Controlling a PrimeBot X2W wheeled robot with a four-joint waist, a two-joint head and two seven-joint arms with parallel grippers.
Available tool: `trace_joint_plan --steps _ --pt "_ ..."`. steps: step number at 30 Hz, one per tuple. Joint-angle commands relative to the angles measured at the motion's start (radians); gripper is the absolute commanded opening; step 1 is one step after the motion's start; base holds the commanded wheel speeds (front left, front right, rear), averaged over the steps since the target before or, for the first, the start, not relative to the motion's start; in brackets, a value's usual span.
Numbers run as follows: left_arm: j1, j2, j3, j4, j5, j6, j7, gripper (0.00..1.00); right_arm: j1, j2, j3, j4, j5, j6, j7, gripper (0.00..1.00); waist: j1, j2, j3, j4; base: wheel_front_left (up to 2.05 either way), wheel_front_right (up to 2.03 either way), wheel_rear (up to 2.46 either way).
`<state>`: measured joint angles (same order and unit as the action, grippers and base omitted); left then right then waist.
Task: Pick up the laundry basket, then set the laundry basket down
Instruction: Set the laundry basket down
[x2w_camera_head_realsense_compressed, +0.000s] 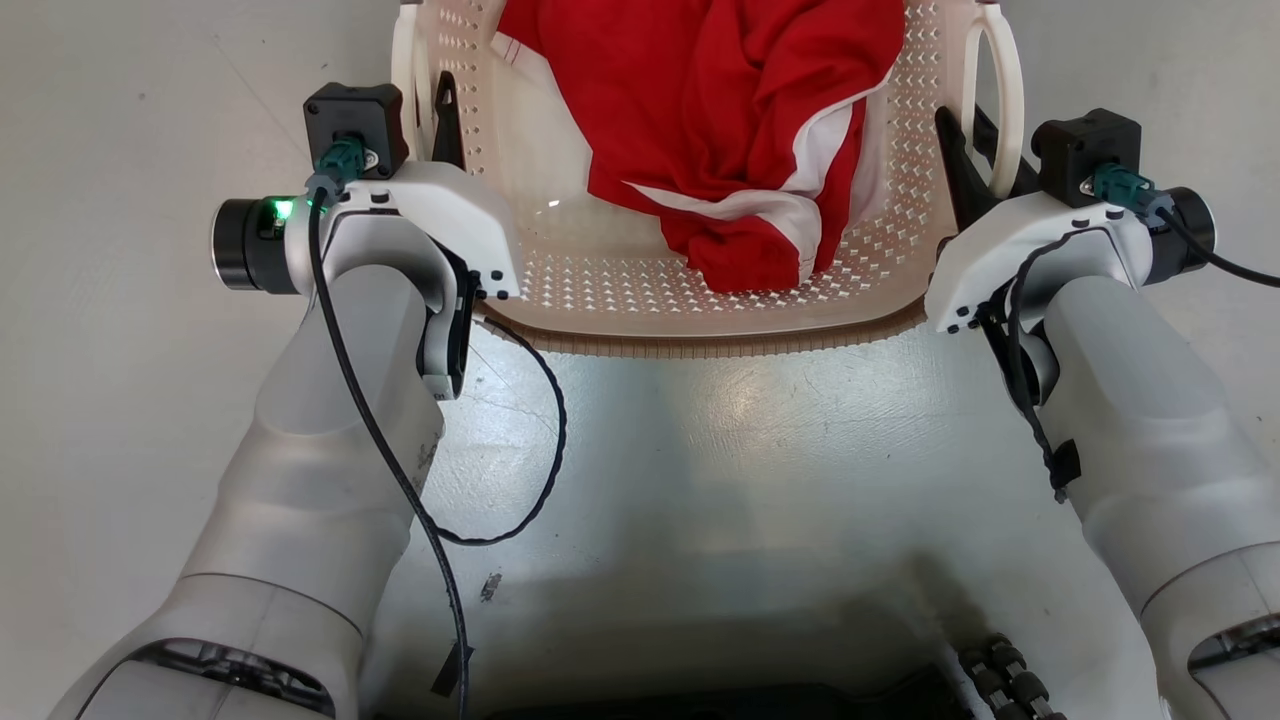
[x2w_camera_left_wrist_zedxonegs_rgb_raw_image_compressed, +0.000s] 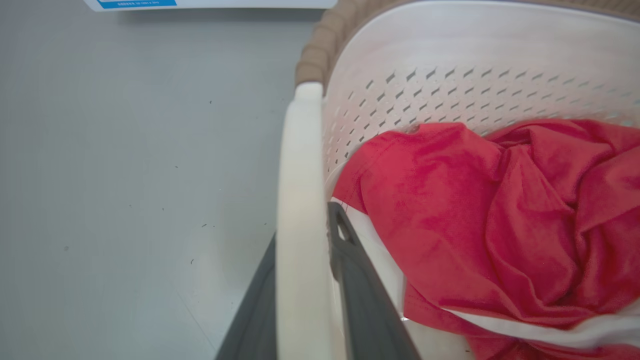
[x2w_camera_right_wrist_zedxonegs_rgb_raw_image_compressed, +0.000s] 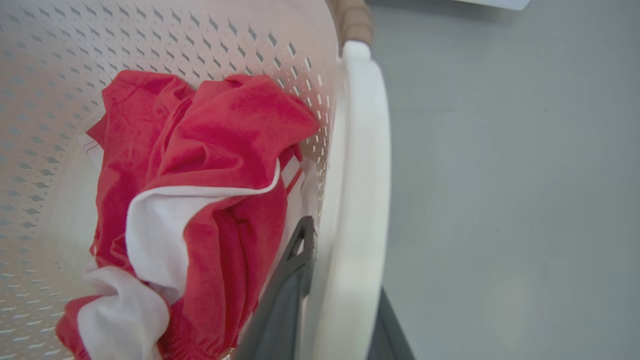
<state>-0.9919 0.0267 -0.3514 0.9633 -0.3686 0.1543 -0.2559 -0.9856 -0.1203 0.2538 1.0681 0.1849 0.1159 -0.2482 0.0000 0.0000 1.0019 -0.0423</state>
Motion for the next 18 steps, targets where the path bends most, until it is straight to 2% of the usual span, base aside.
trace_joint_plan --steps 1,18 --pt "0.002 0.023 0.011 -0.018 0.006 0.004 -0.006 0.00 0.041 0.002 0.016 -0.012 -0.020 0.015 -0.014 0.00 0.0000 0.0000 0.001 0.000 0.00 0.00 0.00" --pt "-0.002 0.023 0.001 -0.017 0.000 0.008 -0.006 0.00 0.040 0.001 0.011 -0.012 -0.020 0.015 -0.014 0.00 0.0000 0.0000 0.009 0.000 0.00 0.00 0.00"
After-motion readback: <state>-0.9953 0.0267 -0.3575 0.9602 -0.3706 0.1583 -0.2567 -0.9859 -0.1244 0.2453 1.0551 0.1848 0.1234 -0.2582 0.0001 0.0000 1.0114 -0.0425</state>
